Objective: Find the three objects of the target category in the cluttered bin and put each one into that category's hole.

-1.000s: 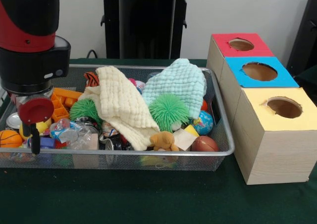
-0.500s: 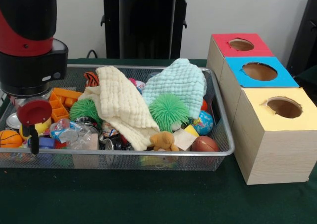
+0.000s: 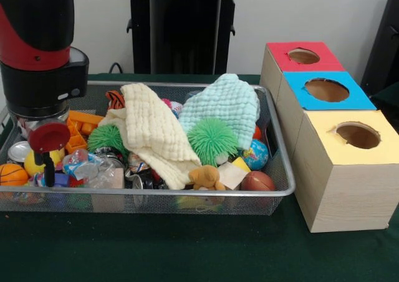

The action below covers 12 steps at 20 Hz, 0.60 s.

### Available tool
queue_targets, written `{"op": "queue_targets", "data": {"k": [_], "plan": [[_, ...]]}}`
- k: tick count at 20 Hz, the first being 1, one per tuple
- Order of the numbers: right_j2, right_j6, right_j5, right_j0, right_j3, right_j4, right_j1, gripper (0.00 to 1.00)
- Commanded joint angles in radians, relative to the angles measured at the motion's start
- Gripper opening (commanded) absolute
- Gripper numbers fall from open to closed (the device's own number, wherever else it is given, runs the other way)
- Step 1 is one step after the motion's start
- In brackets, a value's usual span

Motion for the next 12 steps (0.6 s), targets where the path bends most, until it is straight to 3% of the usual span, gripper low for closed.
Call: {"op": "queue_targets", "data": {"k": [1, 4, 12], "plan": [[0.017, -0.044, -0.048, -0.033, 0.156, -0.046, -0.03, 1.0], [0.006, -0.034, -0.065, -0.037, 0.17, -0.06, -0.024, 1.0], [0.017, -0.051, -0.133, -0.089, 0.127, -0.095, 0.087, 1.0]]}}
